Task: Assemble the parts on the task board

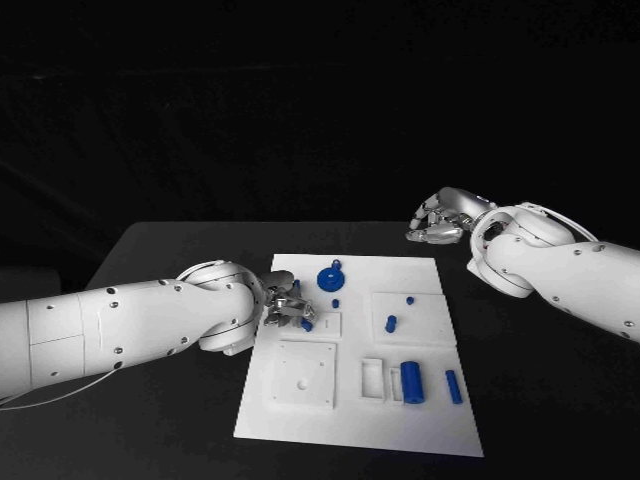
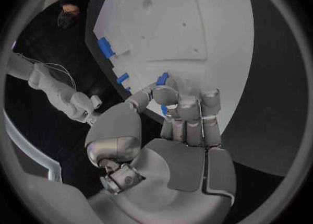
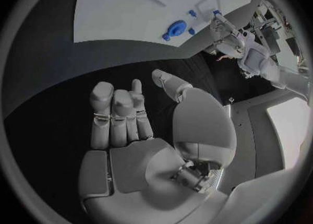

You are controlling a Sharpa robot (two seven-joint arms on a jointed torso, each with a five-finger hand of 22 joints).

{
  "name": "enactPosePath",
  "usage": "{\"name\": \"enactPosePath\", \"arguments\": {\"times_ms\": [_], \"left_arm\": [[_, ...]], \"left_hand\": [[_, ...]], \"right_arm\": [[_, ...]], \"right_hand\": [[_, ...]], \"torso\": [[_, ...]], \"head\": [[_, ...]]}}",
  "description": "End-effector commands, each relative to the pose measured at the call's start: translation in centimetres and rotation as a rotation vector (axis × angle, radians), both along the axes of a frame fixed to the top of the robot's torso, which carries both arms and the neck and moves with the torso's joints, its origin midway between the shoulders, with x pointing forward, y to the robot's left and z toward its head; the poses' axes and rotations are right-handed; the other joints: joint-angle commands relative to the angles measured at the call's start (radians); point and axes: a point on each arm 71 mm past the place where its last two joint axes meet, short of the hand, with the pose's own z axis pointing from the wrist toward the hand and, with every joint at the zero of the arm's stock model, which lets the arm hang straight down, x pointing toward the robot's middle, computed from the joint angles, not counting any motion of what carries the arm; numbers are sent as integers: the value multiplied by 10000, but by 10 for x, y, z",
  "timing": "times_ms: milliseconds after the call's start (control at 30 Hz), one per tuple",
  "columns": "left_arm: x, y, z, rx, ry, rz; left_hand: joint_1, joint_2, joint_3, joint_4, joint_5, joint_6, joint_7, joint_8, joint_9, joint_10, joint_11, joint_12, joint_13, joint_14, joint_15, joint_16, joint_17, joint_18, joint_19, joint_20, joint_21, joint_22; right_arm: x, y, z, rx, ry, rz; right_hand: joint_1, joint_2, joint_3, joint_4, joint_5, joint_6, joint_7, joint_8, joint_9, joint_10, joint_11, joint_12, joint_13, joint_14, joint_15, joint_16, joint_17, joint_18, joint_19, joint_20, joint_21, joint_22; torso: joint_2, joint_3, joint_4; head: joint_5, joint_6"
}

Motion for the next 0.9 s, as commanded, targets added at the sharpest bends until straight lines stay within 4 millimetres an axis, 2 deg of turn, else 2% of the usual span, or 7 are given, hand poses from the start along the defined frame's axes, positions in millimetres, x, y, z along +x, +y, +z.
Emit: {"name": "enactPosePath", "arguments": {"times_ms": [33, 333, 500, 733, 900], "left_arm": [[1, -3, 7, -516, -917, 77], [-1, -5, 13, -988, -1901, 101], [-2, -7, 13, -830, -2075, -110], [-3, -8, 10, -532, -2686, -425], [-5, -8, 6, -443, -2759, -480]], "left_hand": [[222, 116, 66, -64, 3, 2063, -1165, -45, 28, -358, -282, 25, -17, 298, -515, 47, -17, 75, -46, -1251, -46, 17], [318, 48, 87, -42, -49, 2067, -1160, -79, 23, -358, -280, 2, -67, 299, -524, 41, -77, 77, -30, -1250, -58, 19], [359, 22, 96, -28, -48, 2072, -1161, -90, 22, -354, -282, -1, -82, 304, -529, 44, -98, 78, -20, -1251, -61, 19], [409, -22, 105, 5, -60, 2071, -1158, -111, 18, -354, -280, -9, -105, 303, -533, 42, -128, 77, -13, -1249, -69, 20], [451, -57, 111, 30, -67, 2078, -1158, -122, 17, -349, -280, -10, -120, 306, -536, 47, -148, 77, -6, -1249, -72, 21]], "right_arm": [[0, 1, -1, -38, 74, 108], [-1, 0, -2, -38, 99, 87], [0, 0, -2, -42, 117, 79], [0, -1, -3, -44, 139, 62], [0, -1, -3, -44, 140, 54]], "right_hand": [[9, 45, -65, 15, 46, 1, 51, -34, 15, -69, 2, -13, -17, -60, -22, -64, 13, 831, -38, 18, -49, 59], [-5, 50, -75, 22, 54, 1, 51, -35, 16, -70, 2, -12, -19, -60, -22, -67, 15, 831, -38, 19, -52, 59], [-10, 51, -80, 24, 58, 2, 51, -35, 16, -70, 1, -11, -20, -60, -22, -67, 16, 831, -37, 19, -53, 60], [-14, 53, -85, 25, 64, 2, 50, -35, 17, -71, 1, -10, -21, -60, -22, -69, 17, 831, -37, 19, -55, 61], [-15, 55, -87, 25, 67, 2, 50, -35, 17, -71, 1, -10, -21, -60, -23, -70, 17, 831, -37, 18, -56, 61]], "torso": [[-5, 8, 10], [-12, 17, 12], [-8, 16, -9], [-10, 27, 3], [-5, 22, -2]], "head": [[-4, 7], [-12, 6], [4, 1], [12, -21], [18, -42]]}}
